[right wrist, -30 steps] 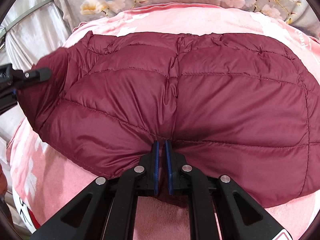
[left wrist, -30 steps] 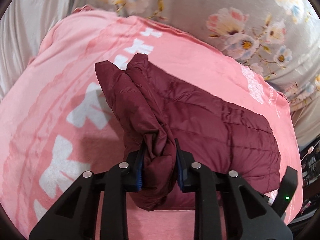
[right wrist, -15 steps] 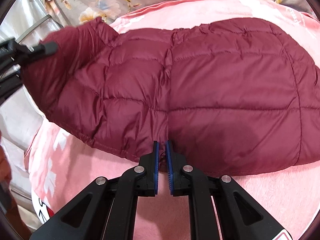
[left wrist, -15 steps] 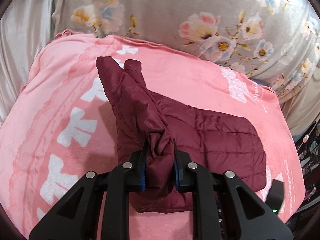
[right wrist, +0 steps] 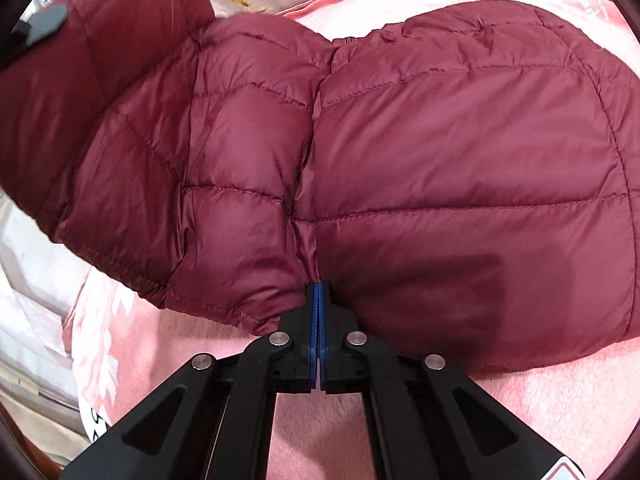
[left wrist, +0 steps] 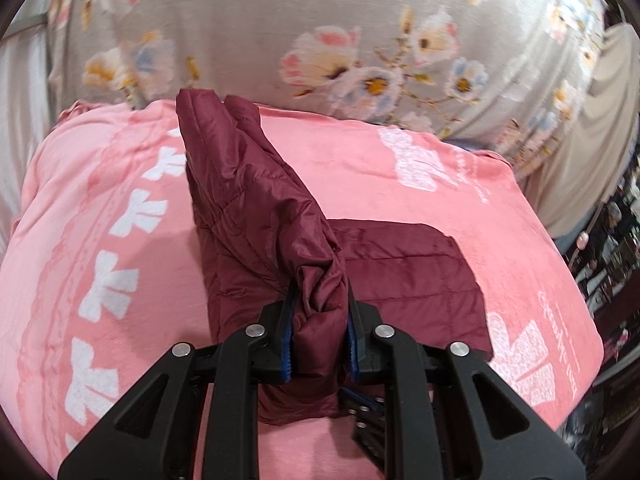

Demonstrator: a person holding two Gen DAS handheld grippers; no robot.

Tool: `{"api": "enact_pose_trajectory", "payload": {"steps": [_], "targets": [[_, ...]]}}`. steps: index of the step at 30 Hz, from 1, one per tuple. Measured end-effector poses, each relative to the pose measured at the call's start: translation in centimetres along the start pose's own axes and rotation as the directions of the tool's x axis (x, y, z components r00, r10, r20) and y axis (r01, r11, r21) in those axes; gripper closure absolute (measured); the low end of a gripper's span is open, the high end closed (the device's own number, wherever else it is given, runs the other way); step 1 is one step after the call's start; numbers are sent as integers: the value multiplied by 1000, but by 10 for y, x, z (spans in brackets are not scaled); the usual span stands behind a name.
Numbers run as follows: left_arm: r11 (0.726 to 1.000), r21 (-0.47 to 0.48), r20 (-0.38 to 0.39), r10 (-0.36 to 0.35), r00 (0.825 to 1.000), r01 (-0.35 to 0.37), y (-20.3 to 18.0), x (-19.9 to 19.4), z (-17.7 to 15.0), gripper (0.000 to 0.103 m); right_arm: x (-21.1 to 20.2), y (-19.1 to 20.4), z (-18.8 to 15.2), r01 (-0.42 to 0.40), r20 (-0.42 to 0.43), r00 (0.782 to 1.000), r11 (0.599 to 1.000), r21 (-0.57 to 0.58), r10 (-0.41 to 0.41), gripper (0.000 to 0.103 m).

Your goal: Fold large clothes

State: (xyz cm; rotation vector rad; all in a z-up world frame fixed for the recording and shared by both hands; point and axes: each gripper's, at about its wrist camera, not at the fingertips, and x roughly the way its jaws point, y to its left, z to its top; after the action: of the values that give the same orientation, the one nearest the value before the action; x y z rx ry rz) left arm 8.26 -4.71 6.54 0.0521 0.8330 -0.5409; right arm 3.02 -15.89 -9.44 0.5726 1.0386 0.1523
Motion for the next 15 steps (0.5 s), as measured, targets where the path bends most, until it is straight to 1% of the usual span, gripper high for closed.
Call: {"api": "enact_pose_trajectory", "payload": {"steps": [5,10,11,13,15], "targets": [[997,56,-19,-43,999,44,-28,8,-2,85,-6,-5,-2,-25,4,1000,999,25,25,103],[994,83,-49,-65,997,68,-48,24,-2,85,-30,-15,-9,-65,21,998,996,61,64,103],[994,87,-56,-68,996,73,-52,28,-2,85,-35,-18,-10,-67,29,997,996,66,65,103],[992,96,-68,-72,995,79,-59,36,-2,85,-51,-24,-14,-65,50,997,995,80,61,99],[991,109,-81,-74,994,83,-67,45,-3,86,-63,-29,-16,-47,73,996,996,81,41,99]]}}
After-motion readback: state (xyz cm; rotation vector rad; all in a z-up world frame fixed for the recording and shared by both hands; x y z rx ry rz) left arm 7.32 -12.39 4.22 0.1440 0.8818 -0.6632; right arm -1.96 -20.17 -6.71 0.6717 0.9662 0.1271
